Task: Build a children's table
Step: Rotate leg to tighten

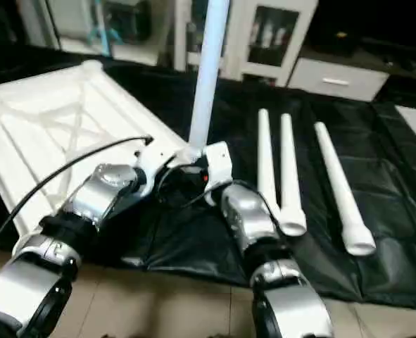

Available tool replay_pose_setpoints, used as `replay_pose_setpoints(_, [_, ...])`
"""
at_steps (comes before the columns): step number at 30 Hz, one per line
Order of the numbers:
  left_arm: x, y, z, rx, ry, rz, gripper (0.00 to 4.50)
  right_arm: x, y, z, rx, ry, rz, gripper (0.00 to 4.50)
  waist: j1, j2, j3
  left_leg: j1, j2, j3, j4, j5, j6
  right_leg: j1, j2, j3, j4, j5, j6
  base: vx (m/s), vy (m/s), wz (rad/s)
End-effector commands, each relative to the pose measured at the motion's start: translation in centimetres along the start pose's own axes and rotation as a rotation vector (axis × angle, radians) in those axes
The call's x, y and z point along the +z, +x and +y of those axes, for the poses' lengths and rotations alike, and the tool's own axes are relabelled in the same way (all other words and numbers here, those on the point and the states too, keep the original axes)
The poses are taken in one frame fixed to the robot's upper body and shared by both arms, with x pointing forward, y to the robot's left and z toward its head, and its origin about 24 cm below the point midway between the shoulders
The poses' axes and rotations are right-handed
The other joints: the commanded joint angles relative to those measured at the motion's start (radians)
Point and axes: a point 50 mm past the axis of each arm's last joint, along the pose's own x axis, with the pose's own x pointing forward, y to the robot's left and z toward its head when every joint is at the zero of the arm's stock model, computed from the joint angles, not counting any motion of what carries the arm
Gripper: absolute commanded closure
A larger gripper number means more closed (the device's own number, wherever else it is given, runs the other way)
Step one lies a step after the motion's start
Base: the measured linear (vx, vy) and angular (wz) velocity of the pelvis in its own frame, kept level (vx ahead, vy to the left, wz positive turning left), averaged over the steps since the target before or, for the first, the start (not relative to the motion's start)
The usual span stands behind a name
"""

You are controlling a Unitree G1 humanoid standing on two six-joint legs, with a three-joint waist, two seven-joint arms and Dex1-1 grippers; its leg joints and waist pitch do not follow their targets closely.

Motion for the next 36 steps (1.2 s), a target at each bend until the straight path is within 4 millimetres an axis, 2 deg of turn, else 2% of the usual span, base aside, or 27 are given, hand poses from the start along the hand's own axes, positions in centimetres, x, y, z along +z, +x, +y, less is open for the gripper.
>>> replay_pose_setpoints(1, [0.8,0.3,-0.8,-0.069,0.072,-0.088,4.5,1.3,-0.9,-0.5,0.019,-0.026,-0.05,0.58,0.009,0.0,-0.06,0.008,0.009,0.011,-0.061,-0.125,0.091,0.063,-0.037,0.02,-0.06,-0.023,-0.234,0.0,0.0,0.0])
replay_pose_setpoints(2, [0.8,0.3,-0.9,-0.074,0.08,-0.095,4.5,1.4,-1.0,-0.6,0.02,-0.026,-0.054,0.58,0.01,-0.001,-0.06,0.008,0.01,0.012,-0.061,-0.131,0.09,0.063,-0.038,0.021,-0.059,-0.035,-0.232,0.0,0.0,0.0])
replay_pose_setpoints(3, [1.2,0.5,-1.0,-0.091,0.137,-0.132,4.5,1.5,-2.3,-1.2,0.007,-0.057,-0.066,0.58,0.017,0.01,-0.056,0.012,0.01,0.012,-0.065,-0.161,0.082,0.059,-0.037,0.022,-0.07,-0.084,-0.22,0.0,0.0,0.0])
replay_pose_setpoints(4, [1.4,0.6,-0.9,-0.089,0.155,-0.139,4.5,1.5,-2.6,-1.3,-0.002,-0.07,-0.065,0.58,0.019,0.006,-0.056,0.014,0.01,0.012,-0.064,-0.173,0.078,0.057,-0.036,0.023,-0.072,-0.102,-0.209,0.0,0.0,0.0])
replay_pose_setpoints(6, [1.6,0.7,-0.9,-0.086,0.164,-0.146,4.5,1.5,-3.0,-1.5,-0.019,-0.069,-0.068,0.58,0.021,0.008,-0.053,0.016,0.009,0.012,-0.069,-0.218,0.055,0.055,-0.035,0.024,-0.078,-0.173,-0.189,0.0,0.0,0.0])
replay_pose_setpoints(7, [2.1,0.8,-0.8,-0.059,0.186,-0.175,4.5,1.4,-3.5,-1.6,-0.044,-0.054,-0.068,0.58,0.022,0.014,-0.052,0.016,0.01,0.009,-0.073,-0.254,0.034,0.051,-0.038,0.026,-0.082,-0.235,-0.176,0.0,0.0,0.0])
replay_pose_setpoints(8, [2.2,0.8,-0.8,-0.056,0.188,-0.177,4.5,1.3,-3.5,-1.6,-0.046,-0.053,-0.067,0.58,0.021,0.012,-0.052,0.014,0.011,0.009,-0.074,-0.263,0.028,0.051,-0.038,0.026,-0.085,-0.25,-0.169,0.0,0.0,0.0])
replay_pose_setpoints(9, [2.6,0.9,-0.6,-0.025,0.192,-0.198,4.5,1.2,-3.8,-1.7,-0.057,-0.055,-0.064,0.58,0.02,0.015,-0.053,0.014,0.01,0.007,-0.074,-0.273,0.02,0.05,-0.037,0.026,-0.085,-0.266,-0.159,0.0,0.0,0.0])
replay_pose_setpoints(11, [2.9,1.0,-0.4,-0.006,0.186,-0.217,4.5,1.0,-4.2,-1.7,-0.071,-0.057,-0.057,0.58,0.019,0.015,-0.053,0.011,0.008,0.007,-0.073,-0.27,0.019,0.051,-0.037,0.026,-0.087,-0.269,-0.151,0.0,0.0,0.0])
replay_pose_setpoints(12, [3.0,1.0,-0.3,0.0,0.177,-0.22,4.04,0.8,-4.3,-1.7,-0.079,-0.058,-0.053,0.54,0.021,0.013,-0.054,0.014,0.009,0.008,-0.072,-0.263,0.02,0.049,-0.039,0.027,-0.085,-0.258,-0.153,0.0,0.0,0.0])
replay_pose_setpoints(13, [3.1,1.0,-0.1,0.013,0.158,-0.225,3.93,0.8,-4.5,-1.7,-0.082,-0.061,-0.048,0.54,0.021,0.015,-0.054,0.008,0.008,0.007,-0.071,-0.245,0.023,0.053,-0.039,0.026,-0.082,-0.237,-0.159,0.0,0.0,0.0])
replay_pose_setpoints(14, [3.0,1.0,0.0,0.016,0.14,-0.227,3.93,0.7,-4.7,-1.7,-0.084,-0.067,-0.044,0.54,0.021,0.015,-0.054,0.008,0.008,0.007,-0.071,-0.245,0.023,0.053,-0.039,0.026,-0.082,-0.237,-0.159,0.0,0.0,0.0])
replay_pose_setpoints(15, [3.0,1.0,0.1,0.029,0.127,-0.235,3.84,0.7,-4.9,-1.6,-0.085,-0.073,-0.039,0.54,0.025,0.018,-0.06,0.006,0.009,0.007,-0.066,-0.196,0.033,0.058,-0.041,0.025,-0.074,-0.161,-0.183,0.0,0.0,0.0])
replay_pose_setpoints(17, [3.2,1.0,0.4,0.059,0.114,-0.254,3.53,0.7,-5.1,-1.7,-0.087,-0.083,-0.035,0.54,0.022,0.014,-0.059,0.001,0.009,0.007,-0.063,-0.156,0.046,0.062,-0.038,0.023,-0.064,-0.079,-0.201,0.0,0.0,0.0])
replay_pose_setpoints(19, [3.4,0.7,1.0,0.106,0.084,-0.281,3.48,0.9,-5.5,-1.9,-0.102,-0.086,-0.035,0.54,0.019,0.008,-0.065,-0.003,0.006,0.006,-0.056,-0.098,0.071,0.068,-0.038,0.021,-0.051,0.009,-0.216,0.0,0.0,0.0])
replay_pose_setpoints(20, [3.4,0.7,1.0,0.106,0.084,-0.281,3.4,0.9,-5.5,-1.9,-0.102,-0.086,-0.035,0.54,0.019,0.008,-0.065,-0.003,0.006,0.006,-0.056,-0.098,0.071,0.068,-0.038,0.021,-0.051,0.009,-0.216,0.0,0.0,0.0])
replay_pose_setpoints(21, [3.1,0.3,1.6,0.112,0.068,-0.28,3.4,1.0,-5.8,-2.1,-0.115,-0.087,-0.039,0.54,0.016,0.007,-0.064,-0.002,0.005,0.008,-0.051,-0.061,0.095,0.067,-0.037,0.021,-0.047,0.063,-0.233,0.0,0.0,0.0])
replay_pose_setpoints(22, [3.1,0.2,1.7,0.114,0.063,-0.282,3.1,1.0,-5.8,-2.1,-0.116,-0.086,-0.041,0.54,0.015,0.007,-0.064,-0.001,0.005,0.01,-0.051,-0.059,0.101,0.066,-0.037,0.021,-0.047,0.066,-0.238,0.0,0.0,0.0])
replay_pose_setpoints(23, [2.8,-0.1,2.1,0.116,0.03,-0.287,3.05,1.1,-6.0,-2.1,-0.118,-0.085,-0.045,0.54,0.015,0.005,-0.064,0.0,0.004,0.011,-0.05,-0.068,0.109,0.066,-0.037,0.022,-0.048,0.061,-0.245,0.0,0.0,0.0])
replay_pose_setpoints(25, [2.6,-0.4,2.3,0.1,0.01,-0.29,3.07,1.2,-6.1,-2.1,-0.115,-0.088,-0.049,0.54,0.017,0.007,-0.061,0.003,0.007,0.012,-0.051,-0.085,0.113,0.064,-0.038,0.022,-0.049,0.038,-0.252,0.0,0.0,0.0])
replay_pose_setpoints(26, [2.2,-1.3,2.5,0.027,-0.013,-0.308,3.07,1.4,-6.4,-1.9,-0.095,-0.091,-0.059,0.54,0.017,0.007,-0.061,0.003,0.007,0.012,-0.051,-0.085,0.113,0.064,-0.038,0.022,-0.049,0.038,-0.252,0.0,0.0,0.0])
replay_pose_setpoints(28, [1.6,-2.5,2.3,-0.099,0.006,-0.328,3.07,1.8,-6.7,-1.6,-0.062,-0.092,-0.068,0.54,0.021,0.009,-0.056,0.005,0.015,0.012,-0.057,-0.118,0.1,0.062,-0.042,0.023,-0.049,-0.021,-0.264,0.0,0.0,0.0])
replay_pose_setpoints(29, [1.4,-3.0,2.1,-0.143,0.016,-0.33,3.07,1.8,-6.8,-1.3,-0.037,-0.087,-0.067,0.54,0.02,0.008,-0.055,0.007,0.015,0.014,-0.057,-0.126,0.097,0.057,-0.038,0.023,-0.052,-0.029,-0.261,0.0,0.0,0.0])
replay_pose_setpoints(31, [1.1,-3.6,2.0,-0.18,0.027,-0.323,3.07,2.0,-7.0,-1.1,-0.006,-0.083,-0.067,0.54,0.021,0.014,-0.053,0.009,0.018,0.013,-0.06,-0.151,0.076,0.054,-0.037,0.023,-0.051,-0.042,-0.253,0.0,0.0,0.0])
replay_pose_setpoints(32, [0.7,-4.6,1.8,-0.24,0.041,-0.312,3.07,2.1,-7.3,-0.7,0.048,-0.085,-0.065,0.54,0.023,0.016,-0.052,0.013,0.018,0.013,-0.061,-0.161,0.07,0.051,-0.037,0.023,-0.052,-0.055,-0.25,0.0,0.0,0.0])
replay_pose_setpoints(33, [-0.1,-6.7,1.6,-0.344,0.069,-0.273,3.07,2.4,-7.9,0.1,0.153,-0.096,-0.054,0.54,0.026,0.018,-0.052,0.012,0.026,0.008,-0.066,-0.174,0.053,0.059,-0.043,0.023,-0.045,-0.066,-0.248,0.0,0.0,0.0])
replay_pose_setpoints(36, [-0.7,-8.3,1.5,-0.398,0.098,-0.235,3.07,2.5,-8.5,0.7,0.23,-0.105,-0.035,0.54,0.017,0.02,-0.046,0.012,0.019,0.013,-0.069,-0.199,0.032,0.049,-0.031,0.023,-0.051,-0.096,-0.223,0.0,0.0,0.0])
